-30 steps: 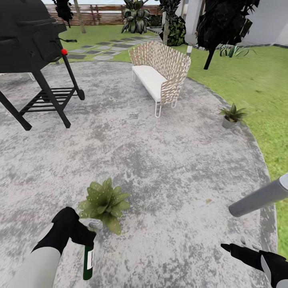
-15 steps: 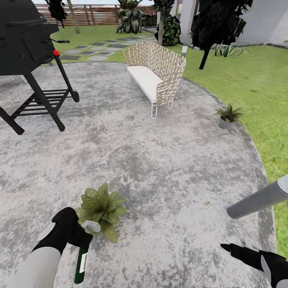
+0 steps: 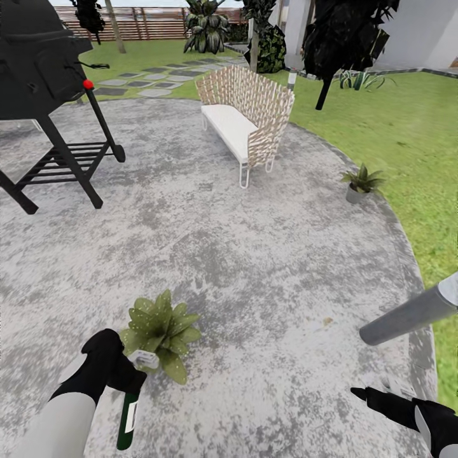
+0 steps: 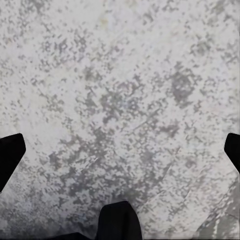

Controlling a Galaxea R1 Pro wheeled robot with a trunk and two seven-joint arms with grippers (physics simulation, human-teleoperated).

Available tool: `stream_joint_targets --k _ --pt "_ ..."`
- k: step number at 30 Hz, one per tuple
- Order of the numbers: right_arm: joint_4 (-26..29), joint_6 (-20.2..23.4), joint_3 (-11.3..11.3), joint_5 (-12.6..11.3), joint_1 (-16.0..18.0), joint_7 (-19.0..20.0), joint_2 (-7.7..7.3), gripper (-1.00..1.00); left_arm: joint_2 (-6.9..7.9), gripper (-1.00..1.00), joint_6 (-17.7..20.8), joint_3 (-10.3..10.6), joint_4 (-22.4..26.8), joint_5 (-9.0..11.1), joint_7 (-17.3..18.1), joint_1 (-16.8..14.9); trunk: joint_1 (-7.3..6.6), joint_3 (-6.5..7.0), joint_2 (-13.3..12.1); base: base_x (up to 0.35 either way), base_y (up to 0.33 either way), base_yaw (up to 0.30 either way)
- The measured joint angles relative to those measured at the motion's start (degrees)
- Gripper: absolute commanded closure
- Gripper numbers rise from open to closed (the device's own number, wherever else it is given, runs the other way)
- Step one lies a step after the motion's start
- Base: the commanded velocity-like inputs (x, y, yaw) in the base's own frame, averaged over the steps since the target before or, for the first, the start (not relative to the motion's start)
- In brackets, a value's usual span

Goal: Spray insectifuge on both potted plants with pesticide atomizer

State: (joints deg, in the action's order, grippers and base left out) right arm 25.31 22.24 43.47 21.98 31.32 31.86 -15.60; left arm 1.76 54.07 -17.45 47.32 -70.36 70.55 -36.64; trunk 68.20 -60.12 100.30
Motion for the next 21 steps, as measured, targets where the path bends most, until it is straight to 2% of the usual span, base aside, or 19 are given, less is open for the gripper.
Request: stream_joint_targets --k 8,12,14,21 --pt "0.0 0.0 0.1 0.0 0.0 0.0 0.0 -1.0 -0.01 1.0 -0.3 0.0 -0.2 0.1 -0.1 0.0 0.02 0.0 0.0 -0.325 0.0 0.0" --pt "0.0 0.0 0.1 0.0 0.0 0.0 0.0 -1.0 -0.29 1.0 -2.9 0.0 -0.2 0.4 -0.1 0.0 -0.27 0.0 0.0 -0.338 0.0 0.0" --pt "0.0 0.0 0.1 0.0 0.0 0.0 0.0 -1.0 -0.41 1.0 -3.4 0.0 -0.2 0.5 -0.1 0.0 0.02 0.0 0.0 -0.338 0.0 0.0" --pt "0.0 0.0 0.0 0.0 0.0 0.0 0.0 -1.0 -3.96 1.0 -3.7 0.2 -0.1 0.9 -0.1 0.0 0.0 0.0 0.0 -0.279 0.0 0.0"
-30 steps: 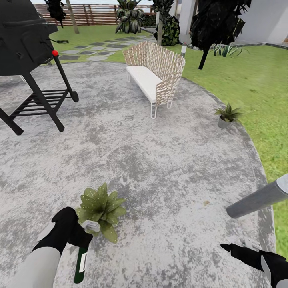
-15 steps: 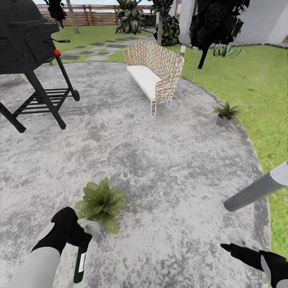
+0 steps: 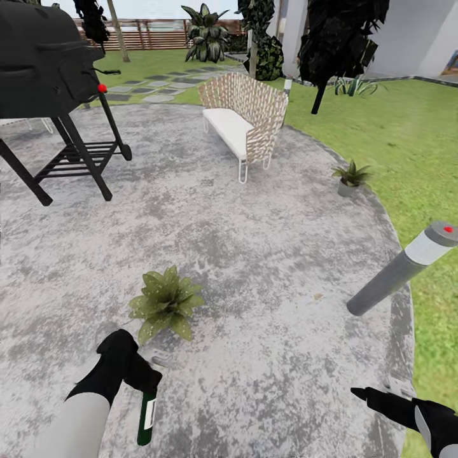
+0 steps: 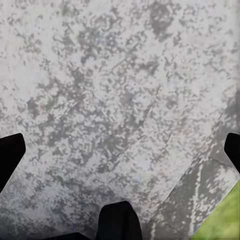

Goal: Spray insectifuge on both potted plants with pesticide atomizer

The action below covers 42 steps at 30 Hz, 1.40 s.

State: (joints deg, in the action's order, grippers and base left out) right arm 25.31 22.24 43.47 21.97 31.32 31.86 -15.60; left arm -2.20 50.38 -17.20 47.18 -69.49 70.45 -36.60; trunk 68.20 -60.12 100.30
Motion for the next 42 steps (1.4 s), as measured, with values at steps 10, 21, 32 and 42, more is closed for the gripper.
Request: stream_joint_targets --k 10,21,32,42 --pt "0.0 0.0 0.0 0.0 0.0 0.1 0.0 -1.0 -3.25 1.0 -3.7 -0.1 -0.7 4.0 0.0 0.0 -0.02 0.0 0.0 -0.015 0.0 0.0" --pt "0.0 0.0 0.0 0.0 0.0 0.1 0.0 -1.0 -3.34 1.0 -9.8 -0.2 -2.5 9.3 0.2 0.0 0.0 0.0 0.0 -0.055 -0.012 0.0" --pt "-0.1 0.0 0.0 0.0 0.0 0.1 0.0 -1.0 -3.17 1.0 -9.9 -0.3 -2.4 15.2 0.1 0.0 -0.02 0.37 0.0 -0.197 -0.068 -0.051" --pt "0.1 -0.9 0.0 0.0 0.0 0.1 0.0 -1.0 -3.46 1.0 -13.7 -0.3 -1.6 22.6 -17.0 0.0 -0.02 0.38 0.0 -0.003 -0.001 -0.002"
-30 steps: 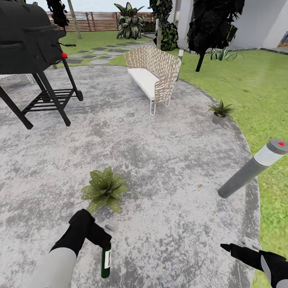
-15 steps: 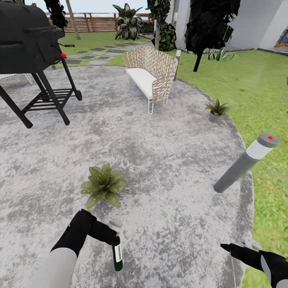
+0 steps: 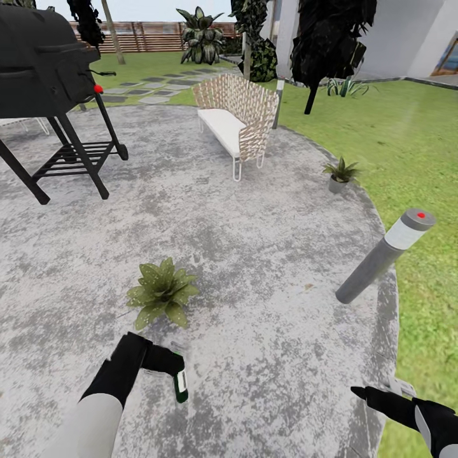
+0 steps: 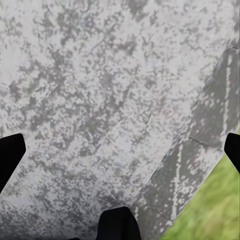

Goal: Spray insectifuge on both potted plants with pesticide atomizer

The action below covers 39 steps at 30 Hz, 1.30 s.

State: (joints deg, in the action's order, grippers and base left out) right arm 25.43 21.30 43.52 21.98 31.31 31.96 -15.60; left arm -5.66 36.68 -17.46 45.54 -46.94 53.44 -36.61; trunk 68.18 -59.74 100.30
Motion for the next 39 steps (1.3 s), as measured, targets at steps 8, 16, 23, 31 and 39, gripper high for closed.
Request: stream_joint_targets --k 8,16,23,31,39 --pt "-0.2 -5.4 0.0 0.0 0.0 0.2 0.0 -1.0 0.03 1.0 -2.7 0.1 -1.8 8.1 -13.3 0.0 0.0 0.0 0.0 0.0 0.0 0.0" --pt "-0.2 -7.7 0.0 -0.1 0.0 0.2 0.0 -1.0 -0.05 1.0 -2.6 0.3 -1.9 8.3 -13.4 0.0 0.0 0.26 0.0 0.0 0.0 0.0" --pt "-0.3 -7.7 0.1 -0.1 0.0 0.1 0.0 -1.0 0.0 1.0 -2.6 0.2 -2.2 8.2 -13.4 0.0 0.0 0.86 0.0 0.0 0.0 0.0" --pt "-0.3 -7.7 0.2 -0.2 0.0 0.0 0.0 -1.0 0.03 1.0 -2.6 0.2 -3.4 8.2 -13.3 0.0 0.0 1.56 0.0 0.0 0.0 0.0" --pt "-0.3 -7.7 0.2 -0.2 0.0 0.0 0.0 -1.0 0.04 1.0 -2.4 0.2 -3.5 8.2 -13.2 0.0 0.0 2.27 0.0 0.0 0.0 0.0"
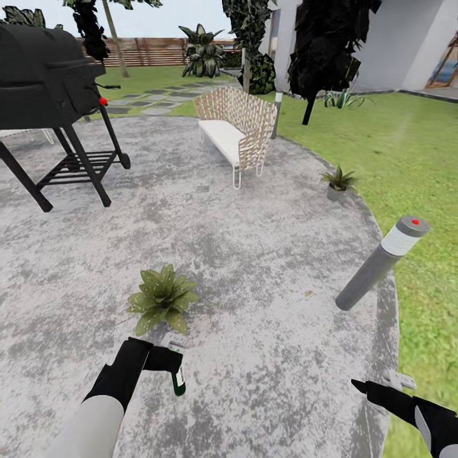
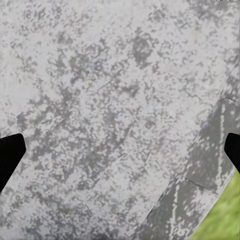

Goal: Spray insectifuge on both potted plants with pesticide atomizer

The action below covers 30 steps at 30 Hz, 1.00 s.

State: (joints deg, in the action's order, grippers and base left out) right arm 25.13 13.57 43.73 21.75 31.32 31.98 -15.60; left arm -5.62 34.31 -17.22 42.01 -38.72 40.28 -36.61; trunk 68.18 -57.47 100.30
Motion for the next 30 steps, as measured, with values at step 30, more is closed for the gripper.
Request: stream_joint_targets --k 30 --pt "0.0 0.0 0.0 0.0 0.0 0.1 0.0 -1.0 0.05 1.0 0.1 0.0 -0.2 0.0 0.1 0.0 0.0 1.94 0.0 0.0 0.0 0.0"
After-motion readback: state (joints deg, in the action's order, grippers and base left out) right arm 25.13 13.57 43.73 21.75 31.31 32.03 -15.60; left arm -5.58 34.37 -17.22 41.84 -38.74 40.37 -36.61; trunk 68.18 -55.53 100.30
